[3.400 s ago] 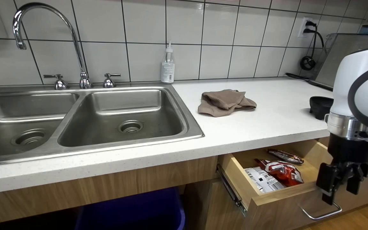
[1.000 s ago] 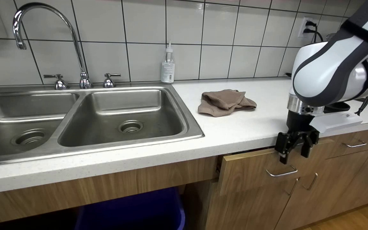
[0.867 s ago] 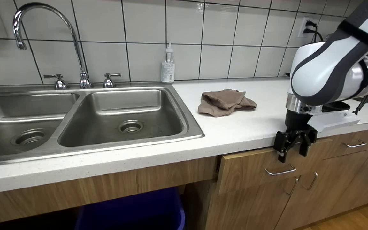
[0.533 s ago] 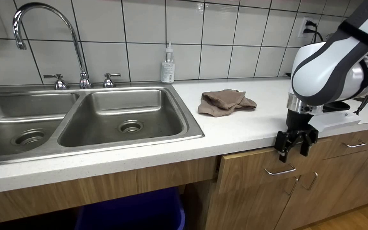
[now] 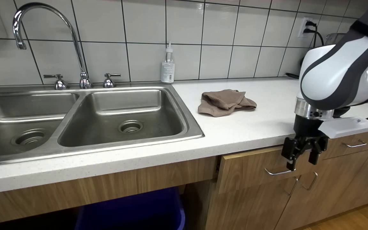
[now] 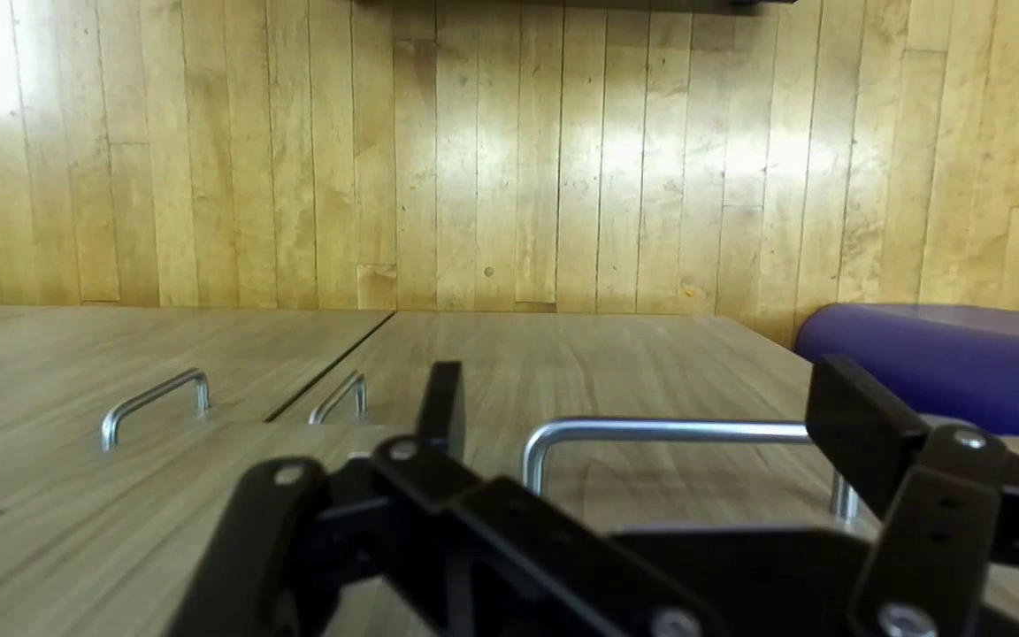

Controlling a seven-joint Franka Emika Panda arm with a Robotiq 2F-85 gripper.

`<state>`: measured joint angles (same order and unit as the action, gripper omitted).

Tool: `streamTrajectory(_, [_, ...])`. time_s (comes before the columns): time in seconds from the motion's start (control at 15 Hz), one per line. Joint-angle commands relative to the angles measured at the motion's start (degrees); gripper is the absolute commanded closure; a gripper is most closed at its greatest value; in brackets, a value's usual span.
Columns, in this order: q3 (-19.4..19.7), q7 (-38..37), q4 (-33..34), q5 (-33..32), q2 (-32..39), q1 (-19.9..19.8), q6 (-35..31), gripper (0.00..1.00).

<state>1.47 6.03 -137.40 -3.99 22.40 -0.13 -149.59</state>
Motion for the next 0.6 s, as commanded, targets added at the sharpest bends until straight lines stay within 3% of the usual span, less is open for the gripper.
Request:
streamTrajectory(0.0, [-1.61, 1.9, -7.06, 2.16, -6.26, -2.04, -1.43, 0.0])
streamTrajectory(0.53, [-0.73, 0.52, -14.97, 2.54, -17.04, -1.14, 2.18, 0.0])
